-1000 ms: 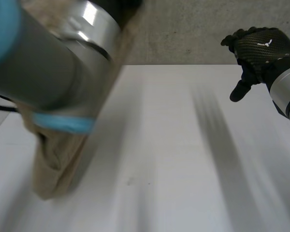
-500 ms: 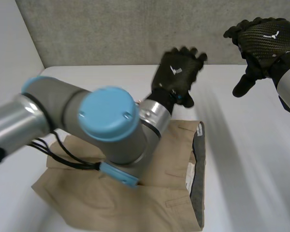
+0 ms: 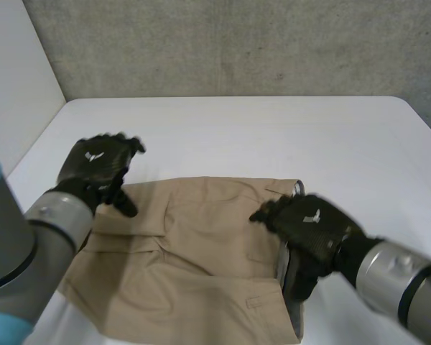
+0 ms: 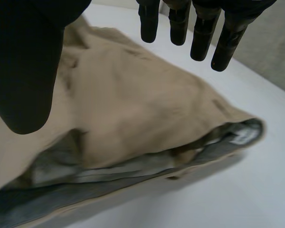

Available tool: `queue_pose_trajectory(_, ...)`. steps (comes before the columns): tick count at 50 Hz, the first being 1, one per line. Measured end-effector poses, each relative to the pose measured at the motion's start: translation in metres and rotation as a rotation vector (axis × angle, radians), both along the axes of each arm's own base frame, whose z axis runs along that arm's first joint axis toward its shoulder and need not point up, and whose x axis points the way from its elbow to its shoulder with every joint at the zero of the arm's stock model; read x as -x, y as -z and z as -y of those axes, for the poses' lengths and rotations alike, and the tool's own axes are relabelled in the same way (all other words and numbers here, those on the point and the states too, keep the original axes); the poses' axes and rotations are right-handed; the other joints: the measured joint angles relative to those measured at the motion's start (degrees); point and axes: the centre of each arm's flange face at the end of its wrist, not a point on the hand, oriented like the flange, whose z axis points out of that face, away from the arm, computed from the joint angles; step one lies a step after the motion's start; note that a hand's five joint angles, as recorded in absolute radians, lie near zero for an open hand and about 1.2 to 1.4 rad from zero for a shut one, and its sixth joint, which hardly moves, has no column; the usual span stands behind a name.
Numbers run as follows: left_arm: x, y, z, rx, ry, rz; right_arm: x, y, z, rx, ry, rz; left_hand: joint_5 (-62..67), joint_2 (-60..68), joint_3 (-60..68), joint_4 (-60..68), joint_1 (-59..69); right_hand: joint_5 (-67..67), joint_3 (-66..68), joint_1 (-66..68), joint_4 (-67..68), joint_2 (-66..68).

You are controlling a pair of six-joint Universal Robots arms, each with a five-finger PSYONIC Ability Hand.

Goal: Fold the shorts.

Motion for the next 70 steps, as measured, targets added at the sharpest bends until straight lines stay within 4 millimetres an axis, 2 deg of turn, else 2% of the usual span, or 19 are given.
queue_pose_trajectory(7, -0.031, 0.011, -0.023, -0.108, -0.063, 0.055, -0.005, 0.027, -0.031, -0.009, -0.079, -0.012, 2.8, 2.0, 1.9, 2.2, 1.1, 0.0, 0.1, 0.0, 0.0, 0.1)
queue_pose_trajectory(15, -0.048, 0.022, -0.048, -0.196, -0.07, 0.138, -0.009, 0.05, -0.036, -0.083, -0.069, -0.054, 2.8, 2.0, 1.9, 2.2, 1.1, 2.7, 4.9, 5.2, 2.8, 4.2)
queue_pose_trajectory(18, -0.052, 0.026, -0.054, -0.215, -0.056, 0.185, -0.012, 0.056, -0.035, -0.102, -0.055, -0.062, 2.8, 2.0, 1.9, 2.2, 1.1, 7.5, 10.4, 10.4, 8.5, 10.0)
queue_pose_trajectory(20, -0.056, 0.032, -0.062, -0.238, -0.027, 0.265, -0.015, 0.061, -0.033, -0.109, -0.031, -0.066, 2.8, 2.0, 1.9, 2.2, 1.1, 22.4, 25.8, 22.2, 23.9, 26.2)
queue_pose_trajectory(23, -0.058, 0.036, -0.066, -0.249, -0.011, 0.309, -0.016, 0.062, -0.032, -0.101, -0.02, -0.062, 2.8, 2.0, 1.9, 2.2, 1.1, 22.4, 25.8, 22.2, 23.9, 26.2)
queue_pose_trajectory(24, -0.059, 0.038, -0.068, -0.254, -0.004, 0.329, -0.017, 0.063, -0.03, -0.089, -0.008, -0.058, 2.8, 2.0, 1.9, 2.2, 1.1, 44.2, 49.3, 38.1, 47.0, 49.4)
queue_pose_trajectory(25, -0.059, 0.039, -0.069, -0.258, 0.003, 0.345, -0.018, 0.062, -0.028, -0.078, -0.001, -0.052, 2.8, 2.0, 1.9, 2.2, 1.1, 44.2, 49.3, 38.1, 47.0, 49.4)
queue_pose_trajectory(26, -0.06, 0.04, -0.07, -0.261, 0.007, 0.355, -0.018, 0.062, -0.026, -0.065, 0.008, -0.046, 2.8, 2.0, 1.9, 2.2, 1.1, 50.3, 54.3, 43.5, 53.5, 54.8)
queue_pose_trajectory(30, -0.061, 0.044, -0.072, -0.27, 0.018, 0.375, -0.019, 0.057, -0.016, -0.008, 0.052, -0.024, 2.8, 2.0, 1.9, 2.2, 1.1, 51.0, 54.9, 44.1, 54.6, 55.0)
queue_pose_trajectory(36, -0.061, 0.046, -0.069, -0.272, 0.016, 0.371, -0.018, 0.054, -0.009, 0.031, 0.091, -0.016, 2.8, 2.0, 1.9, 2.2, 1.1, 51.0, 54.9, 44.3, 54.6, 55.0)
queue_pose_trajectory(41, -0.063, 0.051, -0.058, -0.271, -0.005, 0.361, -0.016, 0.053, -0.006, 0.045, 0.12, -0.024, 2.8, 2.0, 1.9, 2.2, 1.1, 51.0, 54.9, 44.3, 54.6, 55.0)
queue_pose_trajectory(52, -0.062, 0.071, -0.048, -0.336, 0.001, 0.393, -0.013, 0.05, -0.002, 0.072, 0.155, -0.039, 4.7, 3.9, 3.9, 4.3, 3.4, 51.0, 54.9, 44.3, 54.6, 55.0)
queue_pose_trajectory(54, -0.062, 0.074, -0.049, -0.348, 0.007, 0.398, -0.013, 0.048, 0.0, 0.087, 0.167, -0.04, 8.9, 8.5, 8.2, 8.7, 8.5, 51.0, 54.9, 44.3, 54.6, 55.0)
queue_pose_trajectory(57, -0.06, 0.076, -0.048, -0.354, 0.013, 0.401, -0.014, 0.046, 0.003, 0.098, 0.173, -0.039, 23.1, 23.6, 23.5, 23.3, 23.6, 51.0, 54.9, 44.3, 54.6, 55.0)
queue_pose_trajectory(58, -0.06, 0.076, -0.048, -0.351, 0.013, 0.401, -0.014, 0.046, 0.004, 0.102, 0.175, -0.039, 32.0, 31.9, 31.7, 32.2, 31.7, 51.0, 54.9, 44.3, 54.6, 55.0)
queue_pose_trajectory(60, -0.059, 0.075, -0.047, -0.345, 0.014, 0.399, -0.015, 0.045, 0.006, 0.109, 0.177, -0.039, 35.2, 35.1, 34.9, 35.4, 34.1, 51.0, 54.9, 44.3, 54.6, 55.0)
queue_pose_trajectory(61, -0.057, 0.073, -0.042, -0.319, 0.012, 0.391, -0.016, 0.043, 0.009, 0.121, 0.175, -0.042, 43.3, 43.7, 43.0, 43.6, 42.0, 51.0, 54.9, 44.9, 54.6, 55.0)
queue_pose_trajectory(65, -0.051, 0.061, -0.028, -0.231, 0.009, 0.363, -0.02, 0.037, 0.016, 0.17, 0.159, -0.058, 46.0, 47.4, 46.9, 47.5, 43.5, 51.0, 54.9, 44.9, 54.6, 55.0)
queue_pose_trajectory(70, -0.032, 0.018, 0.01, 0.001, 0.018, 0.285, -0.035, 0.005, 0.042, 0.352, 0.143, -0.054, 46.0, 47.6, 47.1, 47.6, 43.5, 51.0, 54.9, 44.9, 54.6, 55.0)
